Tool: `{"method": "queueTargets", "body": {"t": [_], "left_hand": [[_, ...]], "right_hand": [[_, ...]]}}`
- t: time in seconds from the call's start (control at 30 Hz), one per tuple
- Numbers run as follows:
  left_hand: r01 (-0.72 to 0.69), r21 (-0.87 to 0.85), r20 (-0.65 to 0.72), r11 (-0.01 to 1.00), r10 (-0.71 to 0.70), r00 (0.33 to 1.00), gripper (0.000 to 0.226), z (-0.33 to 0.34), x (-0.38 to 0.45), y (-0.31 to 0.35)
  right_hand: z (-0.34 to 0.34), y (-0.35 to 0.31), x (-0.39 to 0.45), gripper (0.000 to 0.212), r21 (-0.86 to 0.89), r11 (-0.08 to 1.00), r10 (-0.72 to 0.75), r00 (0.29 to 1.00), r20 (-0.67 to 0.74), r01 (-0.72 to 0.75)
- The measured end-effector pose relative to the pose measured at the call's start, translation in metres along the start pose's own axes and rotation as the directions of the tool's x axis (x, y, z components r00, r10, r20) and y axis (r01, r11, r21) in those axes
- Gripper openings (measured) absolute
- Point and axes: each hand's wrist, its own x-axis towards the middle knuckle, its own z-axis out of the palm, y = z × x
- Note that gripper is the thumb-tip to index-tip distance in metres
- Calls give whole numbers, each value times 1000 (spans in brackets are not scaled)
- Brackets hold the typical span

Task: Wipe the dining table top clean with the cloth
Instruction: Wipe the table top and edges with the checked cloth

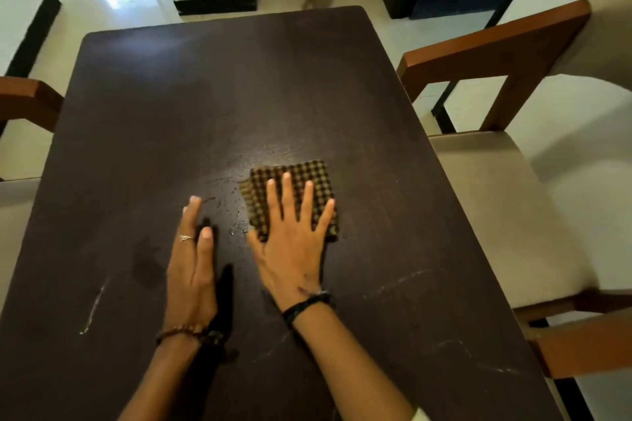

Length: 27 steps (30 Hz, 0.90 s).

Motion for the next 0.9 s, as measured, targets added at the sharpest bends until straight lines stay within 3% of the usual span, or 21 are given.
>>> {"method": "queueTargets", "body": {"t": [0.1, 0.17, 0.27, 0.4, 0.57, 0.67, 0.9], "left_hand": [[4, 204, 84, 979, -22, 996, 53, -35, -7, -23], [-43, 346, 132, 937, -3, 991, 58, -56, -7, -35], [-71, 469, 153, 880, -2, 988, 56, -85, 4, -52], [-8, 560, 93, 829, -53, 994, 57, -126, 17, -75], [5, 567, 96, 824, -72, 993, 50, -165, 15, -100], [-35, 609, 122, 793, -51, 991, 50, -178, 11, -113], [-48, 533, 117, 845, -17, 993, 49, -171, 11, -113]], "right_hand": [[3, -5, -13, 71, -11, 993, -115, 993, 41, 115], [-2, 13, -9, 68, -31, 993, -115, 993, 20, 115], [-14, 58, 7, 68, -73, 997, 32, 999, -18, -33], [-30, 96, 16, 64, -55, 954, 292, 956, -37, -294], [-16, 41, 14, 67, -54, 918, 389, 919, -62, -392], [4, -26, 20, 71, -80, 949, 300, 952, -58, -304], [41, -164, 34, 74, -76, 997, 21, 1000, 3, -20]]}}
